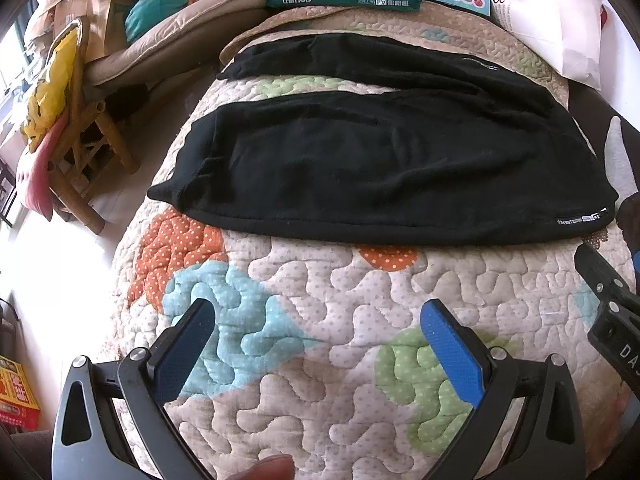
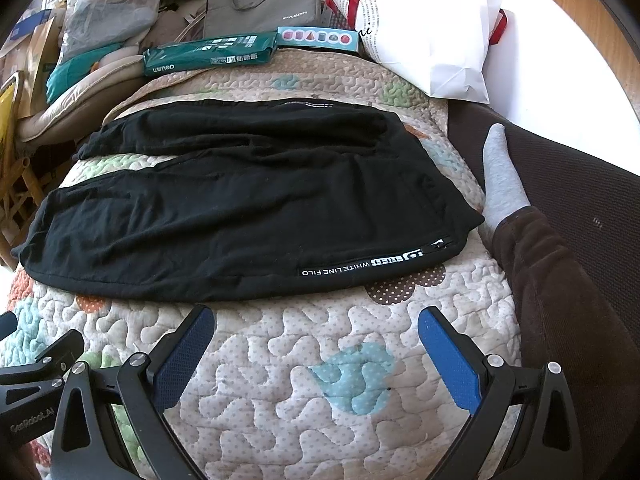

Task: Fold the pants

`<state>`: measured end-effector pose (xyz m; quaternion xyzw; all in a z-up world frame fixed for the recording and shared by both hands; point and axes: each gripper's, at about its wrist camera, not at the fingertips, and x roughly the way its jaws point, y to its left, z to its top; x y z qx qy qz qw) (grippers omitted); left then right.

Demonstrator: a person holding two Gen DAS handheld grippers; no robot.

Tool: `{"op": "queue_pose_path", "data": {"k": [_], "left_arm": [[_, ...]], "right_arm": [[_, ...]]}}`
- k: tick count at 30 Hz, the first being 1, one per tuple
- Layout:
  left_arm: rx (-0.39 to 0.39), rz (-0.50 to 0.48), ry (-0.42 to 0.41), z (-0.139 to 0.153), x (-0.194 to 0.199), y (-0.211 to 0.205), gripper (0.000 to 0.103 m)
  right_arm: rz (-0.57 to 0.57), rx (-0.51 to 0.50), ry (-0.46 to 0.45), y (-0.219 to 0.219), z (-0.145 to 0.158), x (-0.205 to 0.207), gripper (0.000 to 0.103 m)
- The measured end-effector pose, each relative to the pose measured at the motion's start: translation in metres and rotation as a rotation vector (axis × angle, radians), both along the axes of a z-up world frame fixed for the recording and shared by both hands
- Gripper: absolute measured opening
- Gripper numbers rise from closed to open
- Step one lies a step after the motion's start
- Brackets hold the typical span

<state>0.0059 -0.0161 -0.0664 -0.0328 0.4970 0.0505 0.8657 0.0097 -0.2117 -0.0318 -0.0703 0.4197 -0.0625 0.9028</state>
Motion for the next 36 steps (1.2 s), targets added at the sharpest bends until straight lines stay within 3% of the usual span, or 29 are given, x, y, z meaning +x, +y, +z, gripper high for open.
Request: {"op": "queue_pose_path", "data": {"k": [19, 36], "left_arm": [[-0.01, 0.011, 0.039, -0.015, -0.003, 0.002, 0.103], [-0.024, -0.065, 0.047, -0.01, -0.009, 0.0, 0.101]], "right_arm": [[-0.002, 0.0, 0.003, -0.001, -0.002, 0.0, 0.103], [0.002, -0.014, 0.016, 0.0, -0.004, 0.002, 0.103]]}}
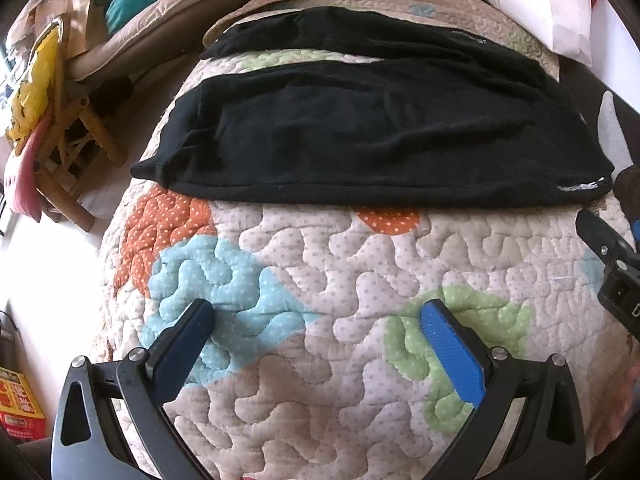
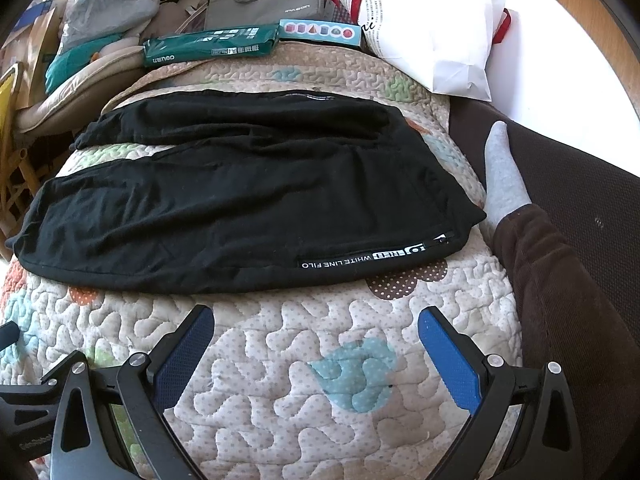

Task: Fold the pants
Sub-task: 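Lower both tools onto the pants waistband edge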

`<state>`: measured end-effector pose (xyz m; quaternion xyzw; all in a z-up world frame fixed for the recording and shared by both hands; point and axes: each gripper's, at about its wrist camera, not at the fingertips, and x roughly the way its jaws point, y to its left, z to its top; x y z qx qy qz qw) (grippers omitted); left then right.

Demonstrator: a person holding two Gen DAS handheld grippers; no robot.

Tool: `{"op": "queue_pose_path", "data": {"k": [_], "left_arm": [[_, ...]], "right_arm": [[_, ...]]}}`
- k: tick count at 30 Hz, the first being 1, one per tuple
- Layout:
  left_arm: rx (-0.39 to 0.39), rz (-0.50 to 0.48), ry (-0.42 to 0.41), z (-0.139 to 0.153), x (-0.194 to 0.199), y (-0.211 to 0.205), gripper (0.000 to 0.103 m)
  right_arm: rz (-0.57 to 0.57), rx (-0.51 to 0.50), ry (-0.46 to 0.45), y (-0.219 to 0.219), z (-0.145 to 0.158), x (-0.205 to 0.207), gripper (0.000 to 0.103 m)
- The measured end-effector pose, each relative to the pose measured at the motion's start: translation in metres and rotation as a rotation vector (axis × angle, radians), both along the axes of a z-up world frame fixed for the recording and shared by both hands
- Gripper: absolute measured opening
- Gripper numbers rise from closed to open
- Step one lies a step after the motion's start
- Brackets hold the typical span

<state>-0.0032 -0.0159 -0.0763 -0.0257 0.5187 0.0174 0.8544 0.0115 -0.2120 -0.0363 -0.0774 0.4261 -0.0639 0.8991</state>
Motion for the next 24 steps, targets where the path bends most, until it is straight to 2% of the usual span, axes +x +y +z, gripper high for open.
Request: {"op": "queue_pose_path", "data": {"k": [2, 7, 13, 15, 19, 22, 24], "left_arm": [[-0.031, -0.002, -0.031, 0.01, -0.001, 0.003, 0.09], [-0.075, 0.012, -0.126, 0.053, -0.001, 0.018, 0.089], [-0.046, -0.005, -0.234, 0.113, 0.031, 0.04, 0.09], [-0.035, -0.021, -0.233, 0.123, 0.055, 0.05, 0.09], [-0.064, -0.048, -0.231, 0.127, 0.113, 0.076, 0.09], [-0.058, -0.08, -0.229, 0.118, 0.164, 0.09, 0.09], [-0.078, -0.085, -0.195, 0.105, 0.197, 0.099, 0.09]], "right_arm": [[-0.003, 0.008, -0.003, -0.002, 0.005, 0.001, 0.103], [0.03, 0.023, -0.014, -0.01, 0.036, 0.011, 0.103], [0.15, -0.027, -0.09, -0.022, 0.094, 0.042, 0.103], [0.171, -0.024, -0.089, -0.033, 0.109, 0.068, 0.103], [0.181, 0.051, -0.057, -0.061, 0.129, 0.134, 0.103], [0.204, 0.127, -0.012, -0.077, 0.128, 0.192, 0.103], [0.227, 0.17, 0.029, -0.078, 0.118, 0.23, 0.102]]}}
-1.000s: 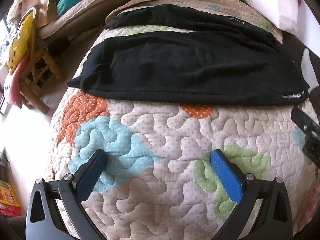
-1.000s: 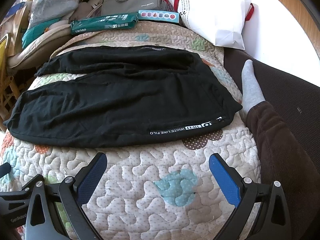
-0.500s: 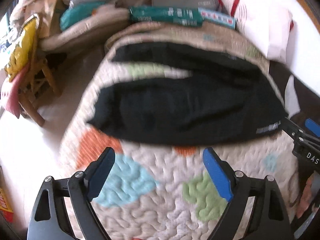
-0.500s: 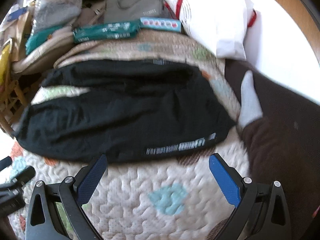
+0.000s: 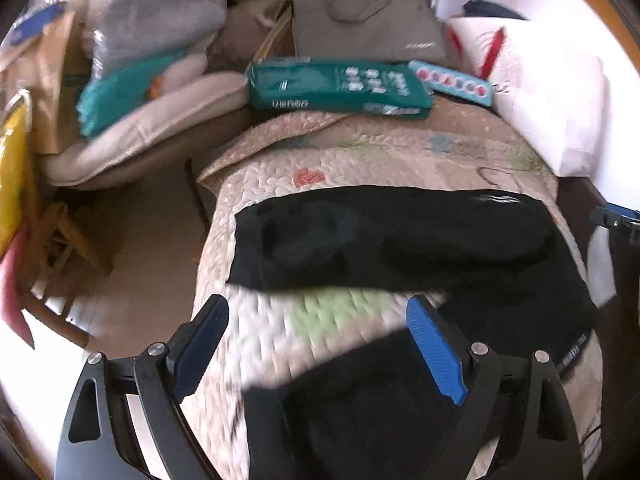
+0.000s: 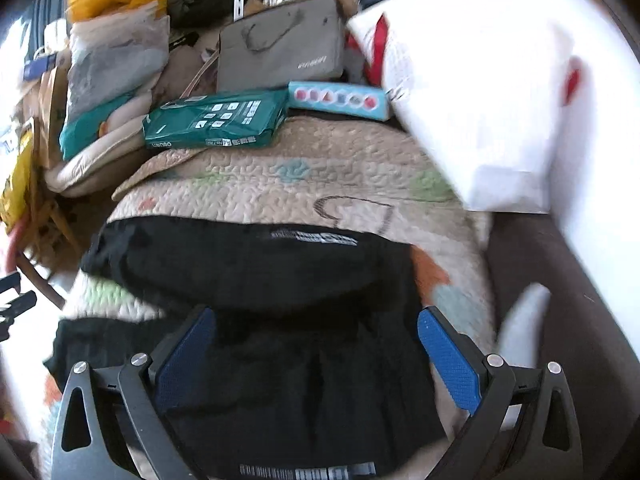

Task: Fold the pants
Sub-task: 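Lower both tools onto the pants waistband edge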

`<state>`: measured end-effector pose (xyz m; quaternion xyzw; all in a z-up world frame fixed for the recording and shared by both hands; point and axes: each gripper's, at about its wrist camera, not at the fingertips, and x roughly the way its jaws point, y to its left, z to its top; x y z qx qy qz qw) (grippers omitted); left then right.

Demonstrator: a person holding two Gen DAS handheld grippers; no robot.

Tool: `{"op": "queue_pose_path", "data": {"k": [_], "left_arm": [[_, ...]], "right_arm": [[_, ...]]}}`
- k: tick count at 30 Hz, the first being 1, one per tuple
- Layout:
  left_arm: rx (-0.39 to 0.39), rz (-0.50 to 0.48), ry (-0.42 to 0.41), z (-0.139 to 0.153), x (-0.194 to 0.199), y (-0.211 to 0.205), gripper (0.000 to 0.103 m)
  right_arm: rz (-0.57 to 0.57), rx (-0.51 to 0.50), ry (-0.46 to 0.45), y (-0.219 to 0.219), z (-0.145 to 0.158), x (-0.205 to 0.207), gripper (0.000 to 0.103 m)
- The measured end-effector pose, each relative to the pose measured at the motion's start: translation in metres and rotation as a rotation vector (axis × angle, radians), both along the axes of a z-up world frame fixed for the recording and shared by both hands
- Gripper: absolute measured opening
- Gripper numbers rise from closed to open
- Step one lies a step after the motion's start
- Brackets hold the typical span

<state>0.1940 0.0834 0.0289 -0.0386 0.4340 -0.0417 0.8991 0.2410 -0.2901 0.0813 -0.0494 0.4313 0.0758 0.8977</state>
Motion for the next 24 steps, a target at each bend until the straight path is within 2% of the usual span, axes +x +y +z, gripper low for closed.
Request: {"op": "queue_pose_path", "data": {"k": [3, 5, 10, 12, 19, 22, 24], "left_arm": [[-0.064, 0.002, 0.039, -0.02, 0.044, 0.013, 0.09], [-0.077, 0.004, 0.051, -0.031, 0.068, 0.018, 0.09], [0.02, -0.019, 0.072, -0.056, 0.123, 0.023, 0.09], [0.018, -0.018, 0.081, -0.065, 0.139, 0.03, 0.09], [0.014, -0.076, 0.148, -0.097, 0.162, 0.029, 0.09], [0.015, -0.085, 0.132, -0.099, 0.161, 0.027, 0.091], [0.017, -0.087, 0.126, -0.098, 0.159, 0.028, 0.083]], "right_arm": [[0.036, -0.009, 0.037, 0.01, -0.022, 0.049, 0.101], [0.065, -0.037, 0.057, 0.018, -0.038, 0.079, 0.101], [0.109, -0.084, 0.117, 0.025, -0.077, 0.132, 0.099], [0.126, -0.099, 0.131, 0.022, -0.09, 0.146, 0.098], [0.167, -0.063, 0.165, 0.012, -0.113, 0.184, 0.096], [0.211, -0.019, 0.211, 0.017, -0.124, 0.19, 0.095], [0.25, -0.016, 0.225, 0.023, -0.129, 0.187, 0.095]]}}
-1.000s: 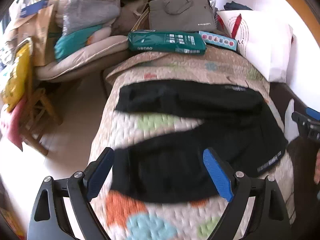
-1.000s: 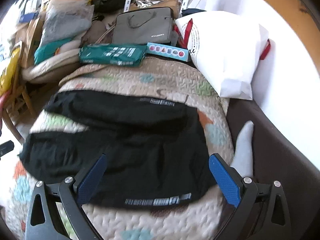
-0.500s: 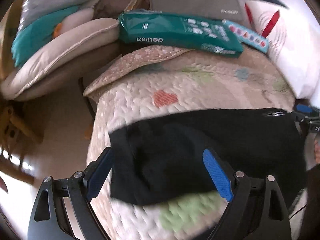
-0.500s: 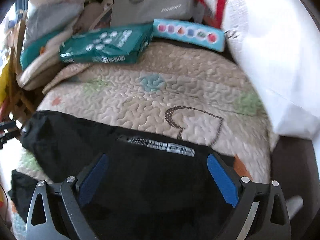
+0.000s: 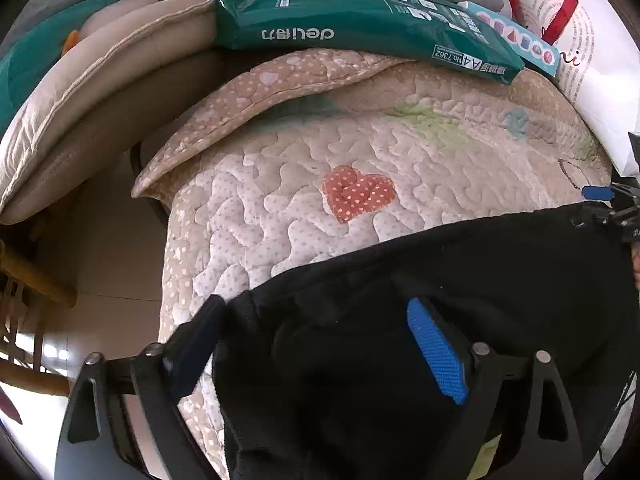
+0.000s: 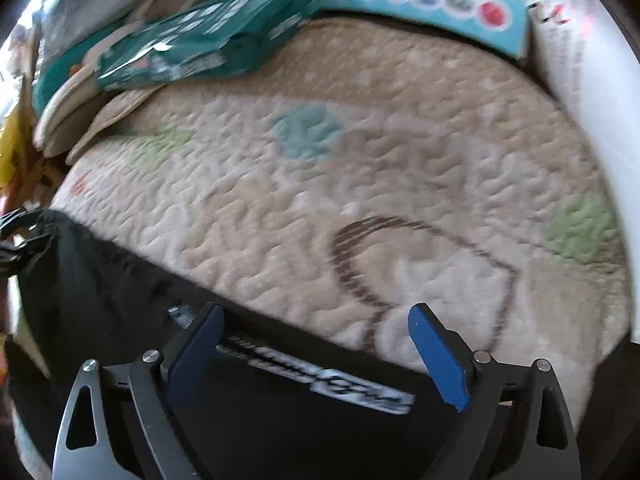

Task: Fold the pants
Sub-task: 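Lower both tools onto the pants waistband edge, then grasp the waistband with the left gripper while the right gripper grasps it too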

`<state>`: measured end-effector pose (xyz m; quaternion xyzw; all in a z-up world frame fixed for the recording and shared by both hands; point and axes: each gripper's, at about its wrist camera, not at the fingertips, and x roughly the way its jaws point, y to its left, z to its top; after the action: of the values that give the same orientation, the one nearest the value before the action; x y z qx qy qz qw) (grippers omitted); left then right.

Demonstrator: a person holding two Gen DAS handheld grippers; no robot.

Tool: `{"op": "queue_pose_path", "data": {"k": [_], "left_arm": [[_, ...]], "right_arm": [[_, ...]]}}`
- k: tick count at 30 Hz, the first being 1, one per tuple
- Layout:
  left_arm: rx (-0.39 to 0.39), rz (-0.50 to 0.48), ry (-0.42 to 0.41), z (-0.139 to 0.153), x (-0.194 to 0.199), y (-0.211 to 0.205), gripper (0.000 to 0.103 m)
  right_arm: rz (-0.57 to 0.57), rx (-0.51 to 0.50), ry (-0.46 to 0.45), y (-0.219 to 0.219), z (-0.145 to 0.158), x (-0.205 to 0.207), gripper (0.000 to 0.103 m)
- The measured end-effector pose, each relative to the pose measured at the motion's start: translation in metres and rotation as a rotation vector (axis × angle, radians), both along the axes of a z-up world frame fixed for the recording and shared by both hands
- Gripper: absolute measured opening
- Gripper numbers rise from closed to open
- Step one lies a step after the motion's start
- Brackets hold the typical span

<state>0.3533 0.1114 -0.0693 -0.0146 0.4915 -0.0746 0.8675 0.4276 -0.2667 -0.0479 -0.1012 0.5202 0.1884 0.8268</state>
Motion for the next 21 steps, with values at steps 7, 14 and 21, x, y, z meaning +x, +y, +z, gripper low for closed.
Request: {"op": "queue_pose_path", "data": {"k": [7, 14, 21], "left_arm": [[0.019, -0.003, -0.042, 0.021, -0.01, -0.002, 0.014], [0.027, 0.02, -0.115, 0.052, -0.034, -0.005, 0.014], [0.062, 0.03, -0.224, 0.091, -0.084, -0.012, 0.014]], "right_arm": [[0.014, 0.04, -0.011, 0.011, 0.009, -0.014, 0.005], [-0.015, 0.061, -0.043, 0.011, 0.033, -0.04, 0.002], [-0.029, 0.106, -0.078, 0.001, 0.067, -0.086, 0.002]]}}
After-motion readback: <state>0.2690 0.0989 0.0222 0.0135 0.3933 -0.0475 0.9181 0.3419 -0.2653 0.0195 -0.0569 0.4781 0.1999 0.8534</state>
